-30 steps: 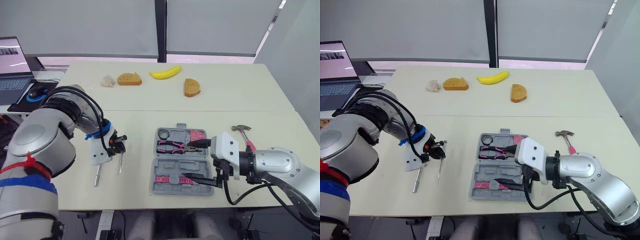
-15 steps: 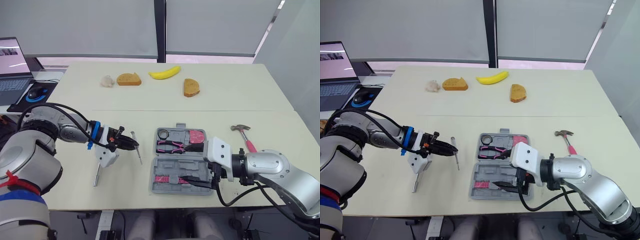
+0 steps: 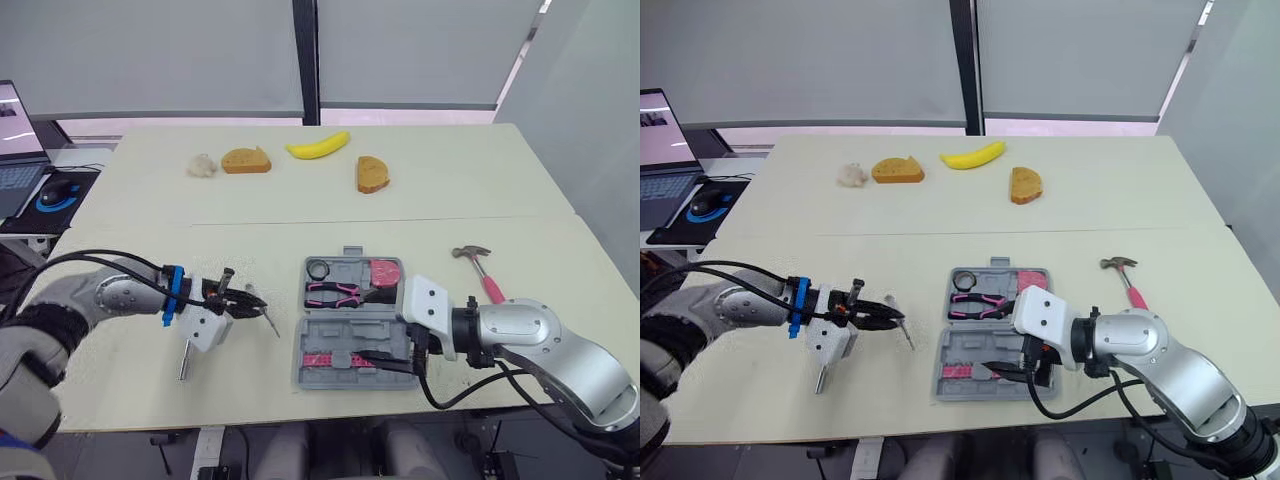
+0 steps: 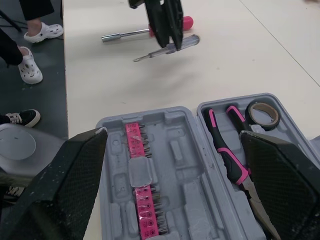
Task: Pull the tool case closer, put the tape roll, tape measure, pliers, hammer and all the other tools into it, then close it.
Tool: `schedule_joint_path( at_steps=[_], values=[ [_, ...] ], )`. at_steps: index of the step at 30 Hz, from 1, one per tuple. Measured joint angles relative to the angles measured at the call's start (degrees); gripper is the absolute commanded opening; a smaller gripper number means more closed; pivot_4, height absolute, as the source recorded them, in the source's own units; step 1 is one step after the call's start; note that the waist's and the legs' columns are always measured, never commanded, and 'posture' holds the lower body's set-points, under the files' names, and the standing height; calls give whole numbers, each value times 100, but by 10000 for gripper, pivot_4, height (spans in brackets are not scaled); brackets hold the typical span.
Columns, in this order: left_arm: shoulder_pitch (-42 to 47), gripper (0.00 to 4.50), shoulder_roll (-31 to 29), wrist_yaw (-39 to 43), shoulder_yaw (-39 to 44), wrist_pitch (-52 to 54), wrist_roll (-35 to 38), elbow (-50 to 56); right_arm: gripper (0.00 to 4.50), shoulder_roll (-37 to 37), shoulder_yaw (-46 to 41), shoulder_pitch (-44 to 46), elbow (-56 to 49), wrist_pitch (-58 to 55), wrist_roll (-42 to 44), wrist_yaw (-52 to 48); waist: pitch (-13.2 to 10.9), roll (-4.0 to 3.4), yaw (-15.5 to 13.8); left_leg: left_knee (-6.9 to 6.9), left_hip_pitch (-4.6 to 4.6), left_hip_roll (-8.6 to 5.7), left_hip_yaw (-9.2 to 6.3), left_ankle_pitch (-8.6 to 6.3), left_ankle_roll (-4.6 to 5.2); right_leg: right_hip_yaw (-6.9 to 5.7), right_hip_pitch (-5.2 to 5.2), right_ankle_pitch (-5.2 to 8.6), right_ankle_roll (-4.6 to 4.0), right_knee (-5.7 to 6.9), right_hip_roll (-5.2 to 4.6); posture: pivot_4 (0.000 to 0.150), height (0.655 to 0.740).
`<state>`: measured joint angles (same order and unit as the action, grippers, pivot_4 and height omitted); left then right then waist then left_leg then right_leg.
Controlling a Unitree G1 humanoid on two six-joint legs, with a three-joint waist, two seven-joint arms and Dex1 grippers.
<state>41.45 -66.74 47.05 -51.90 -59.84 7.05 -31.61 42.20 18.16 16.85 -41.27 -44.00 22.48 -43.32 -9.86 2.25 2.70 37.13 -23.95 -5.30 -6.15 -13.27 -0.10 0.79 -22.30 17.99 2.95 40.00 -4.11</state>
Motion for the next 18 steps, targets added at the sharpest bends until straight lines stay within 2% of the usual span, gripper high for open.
schedule_joint_path(
  at_steps=[4, 8, 13, 18],
  values=[
    [-702, 1635, -472, 1005, 634, 1706, 794, 1241, 45000, -16, 11, -17, 0, 54, -96, -14, 1, -1, 4, 1, 4, -1, -1, 0, 1, 0, 4, 0, 0, 0, 5, 1500, 7400],
    [-1230, 1635, -679, 1361, 1332, 3429, 994, 2165, 45000, -30, 18, -32, 0, 87, -102, -27, 1, -1, -5, 1, 5, -1, 0, -1, 2, -1, 7, 0, 0, 0, 7, 1500, 7400],
    [-1888, 1635, -692, 1268, 2142, 5702, 1204, 3251, 45000, -46, 81, -34, -3, 98, -124, -28, 0, -2, 1, -1, 6, 1, 0, -1, 2, 0, 6, 1, 0, 0, 8, 1500, 7400],
    [-2437, 1635, -400, 562, 3023, 8302, 1772, 4041, 45000, -76, 145, -37, -5, 104, -222, -9, 0, -2, -2, 0, 7, 1, 0, -1, 2, 1, 6, 1, 0, 0, 8, 1500, 7400]
  ],
)
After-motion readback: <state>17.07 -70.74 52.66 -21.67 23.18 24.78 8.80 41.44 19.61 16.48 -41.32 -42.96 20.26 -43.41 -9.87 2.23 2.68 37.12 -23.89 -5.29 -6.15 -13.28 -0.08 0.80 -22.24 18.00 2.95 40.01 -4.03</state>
